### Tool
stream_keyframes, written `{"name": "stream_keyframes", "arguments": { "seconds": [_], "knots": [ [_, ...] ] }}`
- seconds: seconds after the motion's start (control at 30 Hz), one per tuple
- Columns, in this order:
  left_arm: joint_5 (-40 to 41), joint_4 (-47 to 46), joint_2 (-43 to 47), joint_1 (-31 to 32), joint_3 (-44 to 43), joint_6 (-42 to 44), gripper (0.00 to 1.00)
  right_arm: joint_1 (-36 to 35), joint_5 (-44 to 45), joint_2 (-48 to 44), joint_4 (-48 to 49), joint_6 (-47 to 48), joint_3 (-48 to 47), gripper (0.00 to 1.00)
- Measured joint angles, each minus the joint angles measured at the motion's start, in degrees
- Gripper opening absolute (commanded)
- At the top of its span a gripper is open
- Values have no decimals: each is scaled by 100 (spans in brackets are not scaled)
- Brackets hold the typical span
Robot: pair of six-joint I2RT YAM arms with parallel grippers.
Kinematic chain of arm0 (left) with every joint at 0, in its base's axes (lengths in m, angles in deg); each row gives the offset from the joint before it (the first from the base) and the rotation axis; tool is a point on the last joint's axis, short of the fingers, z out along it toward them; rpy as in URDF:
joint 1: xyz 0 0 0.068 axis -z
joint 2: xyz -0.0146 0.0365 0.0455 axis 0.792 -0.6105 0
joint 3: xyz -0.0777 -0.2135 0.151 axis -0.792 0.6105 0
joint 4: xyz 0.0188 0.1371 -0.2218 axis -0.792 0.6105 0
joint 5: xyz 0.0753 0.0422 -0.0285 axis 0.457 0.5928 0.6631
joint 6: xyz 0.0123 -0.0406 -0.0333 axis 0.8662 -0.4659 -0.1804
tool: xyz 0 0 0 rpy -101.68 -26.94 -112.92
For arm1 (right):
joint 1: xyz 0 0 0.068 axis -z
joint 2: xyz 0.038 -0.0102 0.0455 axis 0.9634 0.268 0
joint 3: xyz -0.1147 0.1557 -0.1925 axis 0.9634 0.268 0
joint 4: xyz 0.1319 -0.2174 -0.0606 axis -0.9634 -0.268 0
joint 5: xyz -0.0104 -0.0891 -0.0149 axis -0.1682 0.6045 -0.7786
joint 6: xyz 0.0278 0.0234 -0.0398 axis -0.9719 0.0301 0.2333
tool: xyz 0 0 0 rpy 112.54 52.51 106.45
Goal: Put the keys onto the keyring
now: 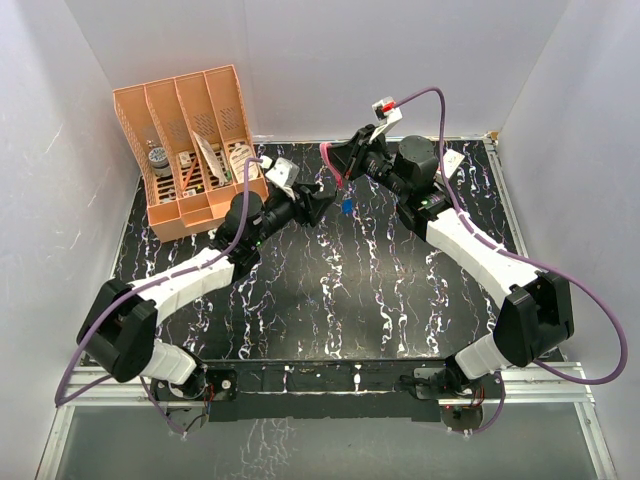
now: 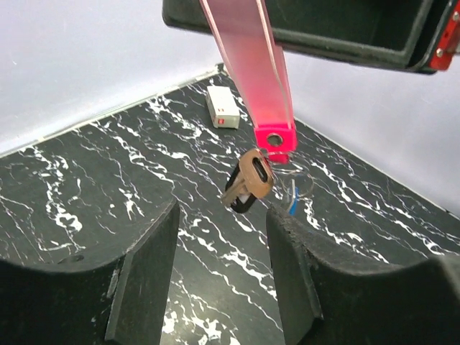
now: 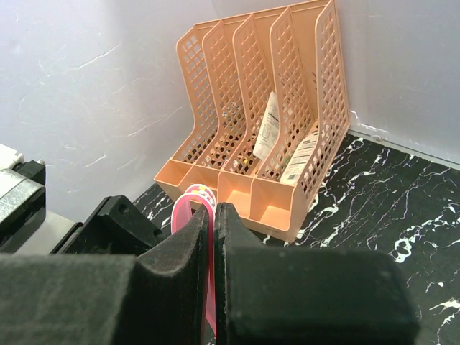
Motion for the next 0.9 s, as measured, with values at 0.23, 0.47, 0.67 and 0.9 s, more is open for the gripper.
{"name": "stream_keyframes", "arguments": {
  "seconds": [0.23, 0.47, 0.67, 0.9],
  "knots": [
    [98, -385, -197, 2, 2, 138, 50, 0, -52, -11, 22, -39, 2, 0],
    [7, -444, -256, 15, 2, 153, 53, 2, -57, -52, 116, -63, 79, 0],
    [-39, -503, -256, 48, 2, 153, 56, 2, -59, -55, 131, -101, 96, 0],
    [-52, -555, -319, 92, -24, 153, 55, 2, -74, -57, 131, -131, 96, 0]
  ]
}}
